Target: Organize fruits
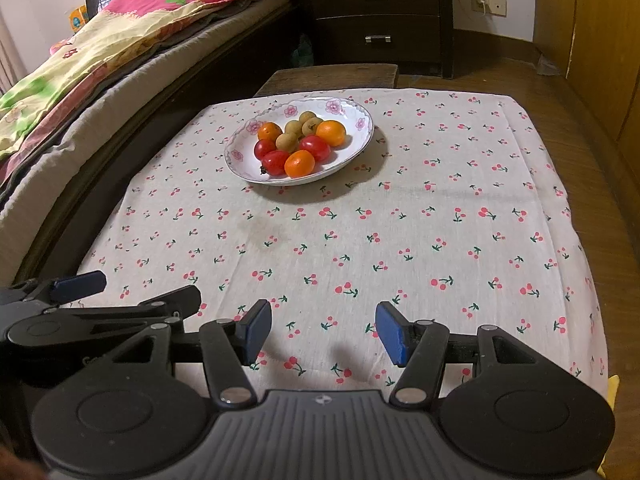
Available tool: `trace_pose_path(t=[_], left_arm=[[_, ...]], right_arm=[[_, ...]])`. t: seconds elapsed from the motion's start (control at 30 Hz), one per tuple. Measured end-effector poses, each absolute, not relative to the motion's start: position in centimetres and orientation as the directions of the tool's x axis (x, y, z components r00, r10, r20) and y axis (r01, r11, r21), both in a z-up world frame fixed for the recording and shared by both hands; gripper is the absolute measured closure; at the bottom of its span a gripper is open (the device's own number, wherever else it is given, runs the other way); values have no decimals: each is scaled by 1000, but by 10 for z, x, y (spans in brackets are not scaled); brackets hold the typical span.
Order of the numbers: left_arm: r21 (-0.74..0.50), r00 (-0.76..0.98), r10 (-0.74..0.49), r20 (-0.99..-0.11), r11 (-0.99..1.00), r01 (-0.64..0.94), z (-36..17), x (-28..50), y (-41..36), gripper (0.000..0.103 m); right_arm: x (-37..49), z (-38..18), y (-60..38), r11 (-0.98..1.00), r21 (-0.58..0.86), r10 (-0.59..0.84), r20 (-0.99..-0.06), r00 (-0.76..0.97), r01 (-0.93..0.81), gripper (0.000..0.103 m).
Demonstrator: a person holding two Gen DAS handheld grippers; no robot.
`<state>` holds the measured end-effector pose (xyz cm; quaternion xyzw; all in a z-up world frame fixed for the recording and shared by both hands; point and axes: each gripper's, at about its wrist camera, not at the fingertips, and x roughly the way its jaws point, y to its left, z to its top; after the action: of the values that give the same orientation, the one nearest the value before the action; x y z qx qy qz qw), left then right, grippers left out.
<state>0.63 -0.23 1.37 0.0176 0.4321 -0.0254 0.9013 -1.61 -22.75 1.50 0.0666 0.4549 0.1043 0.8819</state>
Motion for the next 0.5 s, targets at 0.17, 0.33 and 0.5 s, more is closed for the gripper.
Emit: trace_pose_path(t=[0.17, 0.33, 0.5], left_arm=[[2, 618, -36, -785, 998, 61, 12, 5, -2, 0], [8, 611, -31, -791, 998, 61, 11, 5, -2, 0], [-11, 612, -45, -790, 998, 60, 12, 3, 0, 0]], right_arm=[[-18, 14, -227, 971, 206, 236, -792, 563, -118, 45], [-20, 13, -227, 974, 199, 227, -800, 556, -111, 45], [-21, 11, -229, 976, 192, 215, -808, 549, -100, 45]])
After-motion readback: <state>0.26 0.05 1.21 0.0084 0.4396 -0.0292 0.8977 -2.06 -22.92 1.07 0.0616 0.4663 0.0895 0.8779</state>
